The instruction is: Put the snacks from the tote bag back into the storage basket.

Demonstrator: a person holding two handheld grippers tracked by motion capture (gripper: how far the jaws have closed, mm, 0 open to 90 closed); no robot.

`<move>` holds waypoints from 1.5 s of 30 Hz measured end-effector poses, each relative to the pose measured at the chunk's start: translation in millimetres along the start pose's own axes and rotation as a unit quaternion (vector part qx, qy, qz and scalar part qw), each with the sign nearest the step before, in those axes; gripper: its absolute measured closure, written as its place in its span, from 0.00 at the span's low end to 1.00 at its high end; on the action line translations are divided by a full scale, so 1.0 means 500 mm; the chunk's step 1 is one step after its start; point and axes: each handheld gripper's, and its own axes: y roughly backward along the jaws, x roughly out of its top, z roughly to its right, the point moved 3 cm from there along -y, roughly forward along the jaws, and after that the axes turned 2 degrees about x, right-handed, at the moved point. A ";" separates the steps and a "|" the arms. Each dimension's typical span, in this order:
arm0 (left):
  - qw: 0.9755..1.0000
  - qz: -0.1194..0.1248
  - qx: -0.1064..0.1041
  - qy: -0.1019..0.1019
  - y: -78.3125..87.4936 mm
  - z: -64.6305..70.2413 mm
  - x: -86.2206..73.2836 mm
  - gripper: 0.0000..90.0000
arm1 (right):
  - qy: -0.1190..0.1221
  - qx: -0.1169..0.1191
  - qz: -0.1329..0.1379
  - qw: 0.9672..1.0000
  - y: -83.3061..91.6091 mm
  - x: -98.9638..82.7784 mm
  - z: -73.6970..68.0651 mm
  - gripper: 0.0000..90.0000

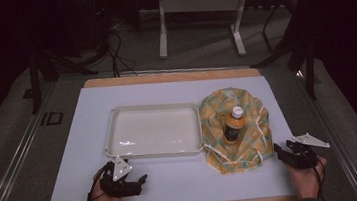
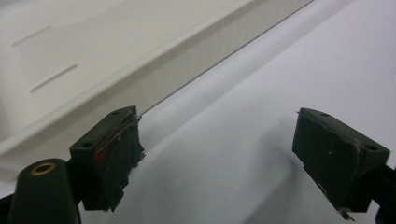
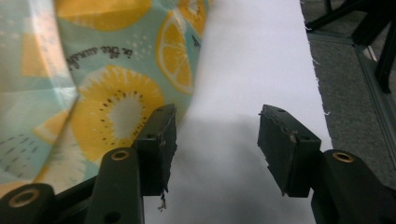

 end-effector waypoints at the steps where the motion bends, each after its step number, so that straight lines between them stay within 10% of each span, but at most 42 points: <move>1: 1.000 0.000 0.000 -0.001 0.000 0.000 0.000 0.17 | 0.003 0.001 0.002 1.000 0.001 0.000 -0.001 0.52; 32: 0.994 0.055 -0.053 0.078 0.014 -0.039 -0.006 0.18 | 0.063 0.036 -0.001 0.997 0.040 0.041 -0.027 0.67; 45: 0.994 0.053 -0.058 0.071 0.014 -0.038 -0.005 0.22 | 0.107 0.074 -0.029 0.991 0.059 0.067 -0.030 0.63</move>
